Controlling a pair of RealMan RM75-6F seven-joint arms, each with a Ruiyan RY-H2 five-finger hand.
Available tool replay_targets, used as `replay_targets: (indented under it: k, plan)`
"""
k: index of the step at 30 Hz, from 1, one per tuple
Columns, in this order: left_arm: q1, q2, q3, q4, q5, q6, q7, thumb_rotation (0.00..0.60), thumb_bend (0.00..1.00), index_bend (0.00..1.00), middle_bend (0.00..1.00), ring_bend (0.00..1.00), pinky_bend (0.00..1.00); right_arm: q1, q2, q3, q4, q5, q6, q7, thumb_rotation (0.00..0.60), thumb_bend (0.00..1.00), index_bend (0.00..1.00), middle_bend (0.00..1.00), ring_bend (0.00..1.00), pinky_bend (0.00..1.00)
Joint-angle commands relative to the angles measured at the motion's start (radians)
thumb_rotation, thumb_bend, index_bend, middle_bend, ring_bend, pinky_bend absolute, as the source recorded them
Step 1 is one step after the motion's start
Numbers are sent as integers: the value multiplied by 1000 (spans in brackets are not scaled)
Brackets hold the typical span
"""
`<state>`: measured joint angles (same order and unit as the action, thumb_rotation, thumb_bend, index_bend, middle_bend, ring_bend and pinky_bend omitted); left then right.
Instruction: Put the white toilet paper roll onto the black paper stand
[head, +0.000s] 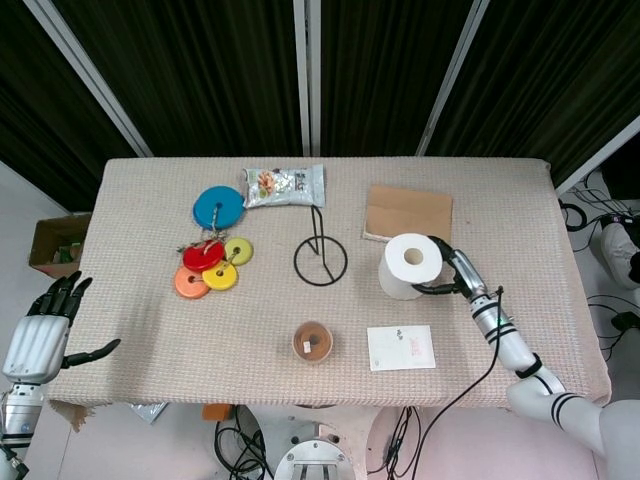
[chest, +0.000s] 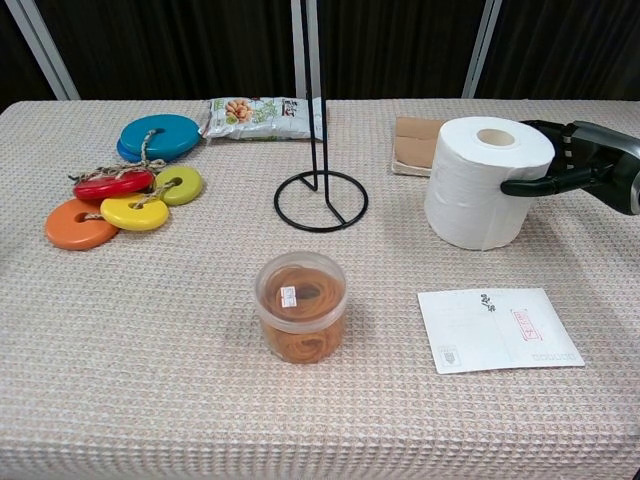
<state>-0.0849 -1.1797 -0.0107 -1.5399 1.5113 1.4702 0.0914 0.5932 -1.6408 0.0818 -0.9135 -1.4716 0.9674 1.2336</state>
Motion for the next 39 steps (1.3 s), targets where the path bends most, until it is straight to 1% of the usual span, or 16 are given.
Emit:
replay_targets:
  k: [1, 7, 12, 15, 19, 22, 25, 28, 30, 35, 39]
  plan:
    - [0, -1, 0, 2, -2, -2, -1, 114, 13, 65, 29, 49, 215, -5, 9, 8, -15, 6, 6, -1, 600, 148, 477, 443, 448, 492]
    - [-1, -2, -1, 4, -2, -2, -2, 114, 13, 65, 29, 49, 215, -15, 61, 43, -91, -1, 83, 10, 600, 173, 501, 460, 462, 495]
    - [-1, -4, -2, 6, -2, -2, -6, 117, 13, 65, 29, 49, 215, 0, 149, 96, -222, 7, 115, -19, 600, 177, 504, 463, 464, 497]
    - [0, -8, -1, 11, 2, 2, -12, 114, 13, 65, 29, 49, 215, 12, 212, 143, -319, 32, 120, -65, 600, 189, 512, 470, 471, 501]
    - [-3, -12, 0, 21, 1, -5, -20, 116, 13, 65, 29, 49, 215, 37, 297, 210, -454, 73, 101, -106, 600, 188, 520, 476, 476, 510]
    - [-7, -14, -2, 26, -2, -13, -26, 116, 13, 65, 29, 49, 215, 63, 349, 251, -549, 111, 59, -148, 600, 187, 521, 477, 477, 510]
    - [-11, -16, -1, 29, -3, -21, -32, 114, 13, 65, 29, 49, 215, 104, 393, 306, -632, 166, 9, -204, 600, 188, 522, 477, 477, 511]
    - [-10, -17, 0, 33, -2, -19, -35, 119, 13, 65, 29, 49, 215, 142, 412, 357, -684, 235, -27, -267, 600, 188, 521, 477, 475, 512]
    - [-8, -18, 0, 37, -2, -18, -38, 114, 13, 65, 29, 49, 215, 163, 415, 381, -708, 278, -42, -308, 600, 188, 522, 477, 471, 511]
    - [-6, -19, 1, 53, -9, -21, -61, 114, 13, 65, 29, 49, 215, 206, 404, 422, -758, 360, -56, -406, 600, 188, 522, 476, 469, 511]
    - [-3, -16, 0, 62, -8, -16, -74, 114, 12, 65, 29, 49, 215, 235, 394, 442, -788, 406, -67, -463, 600, 187, 522, 475, 468, 511]
